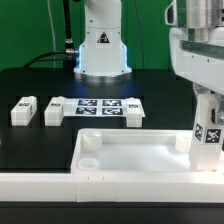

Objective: Assemble desk

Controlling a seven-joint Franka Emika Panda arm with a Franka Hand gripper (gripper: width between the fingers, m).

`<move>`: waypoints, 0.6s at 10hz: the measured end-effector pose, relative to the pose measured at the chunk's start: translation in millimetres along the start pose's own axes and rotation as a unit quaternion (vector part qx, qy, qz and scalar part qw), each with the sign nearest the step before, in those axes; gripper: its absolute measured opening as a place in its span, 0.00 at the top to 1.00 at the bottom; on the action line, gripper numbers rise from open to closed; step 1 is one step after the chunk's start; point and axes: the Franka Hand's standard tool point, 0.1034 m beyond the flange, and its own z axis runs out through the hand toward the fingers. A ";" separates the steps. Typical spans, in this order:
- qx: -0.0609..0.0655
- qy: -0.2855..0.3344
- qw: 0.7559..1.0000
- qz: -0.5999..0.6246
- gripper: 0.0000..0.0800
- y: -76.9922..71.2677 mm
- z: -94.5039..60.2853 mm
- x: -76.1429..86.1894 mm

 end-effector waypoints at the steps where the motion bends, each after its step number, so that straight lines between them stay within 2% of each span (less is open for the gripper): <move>1: 0.002 -0.001 0.999 0.043 0.64 -0.7 -0.8 -0.5; 3: -0.001 -0.006 0.996 0.091 0.64 -1.0 -0.2 -0.2; 5: -0.005 -0.005 1.000 0.022 0.64 0.3 -0.2 1.8; 6: -0.014 -0.006 0.998 -0.058 0.39 1.3 -1.6 7.4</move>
Offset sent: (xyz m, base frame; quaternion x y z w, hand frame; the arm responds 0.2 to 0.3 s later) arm 0.0000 0.0000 0.0000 0.0000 0.0000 0.1296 0.9916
